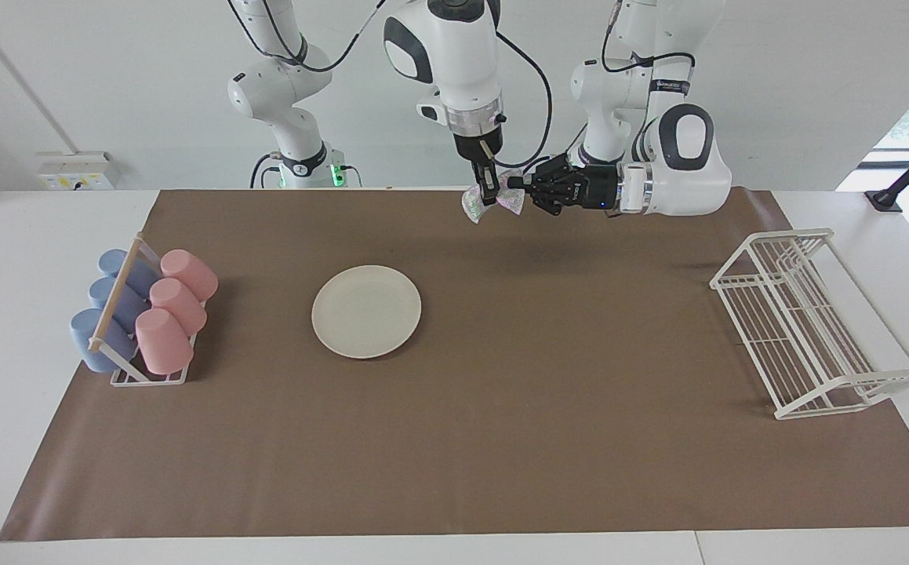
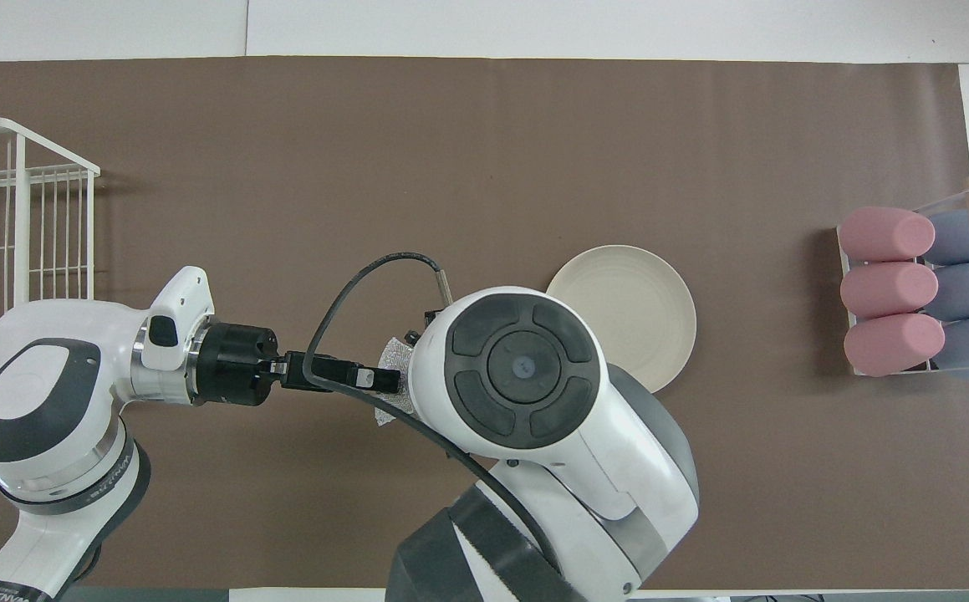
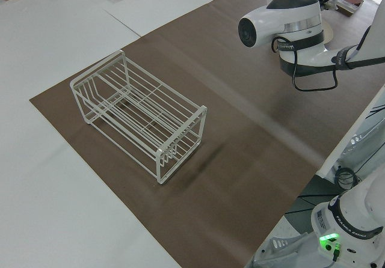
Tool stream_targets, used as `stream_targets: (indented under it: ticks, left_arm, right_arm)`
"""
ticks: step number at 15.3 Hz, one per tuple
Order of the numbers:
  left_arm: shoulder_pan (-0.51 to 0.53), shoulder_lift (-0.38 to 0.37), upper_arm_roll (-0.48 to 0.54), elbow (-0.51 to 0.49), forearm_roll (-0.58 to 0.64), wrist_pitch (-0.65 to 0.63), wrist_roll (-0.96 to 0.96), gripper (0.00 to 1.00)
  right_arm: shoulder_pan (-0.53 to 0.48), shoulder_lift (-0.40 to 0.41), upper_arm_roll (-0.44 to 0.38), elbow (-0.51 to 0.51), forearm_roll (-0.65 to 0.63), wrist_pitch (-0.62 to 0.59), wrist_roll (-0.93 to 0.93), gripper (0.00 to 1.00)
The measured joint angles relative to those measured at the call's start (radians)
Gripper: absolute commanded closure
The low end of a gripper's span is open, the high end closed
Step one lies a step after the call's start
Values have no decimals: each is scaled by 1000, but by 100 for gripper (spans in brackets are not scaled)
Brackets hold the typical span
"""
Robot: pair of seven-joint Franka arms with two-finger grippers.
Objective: Wipe plate with sponge
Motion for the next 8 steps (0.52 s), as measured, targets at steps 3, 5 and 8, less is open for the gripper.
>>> stream_targets:
  ticks: [3, 5, 8]
  left_arm:
    - [0, 0, 2, 0, 0, 0, -16, 0]
    - [1, 0, 6, 0, 0, 0, -21, 0]
    - [14, -3, 16, 3, 16, 2, -47, 0]
  right_arm:
    - [-21, -1, -4, 0, 1, -25, 0, 100]
    - [-58, -3, -5, -4, 1, -32, 0, 100]
    - [-146, -20, -9, -68, 1, -29, -71, 100]
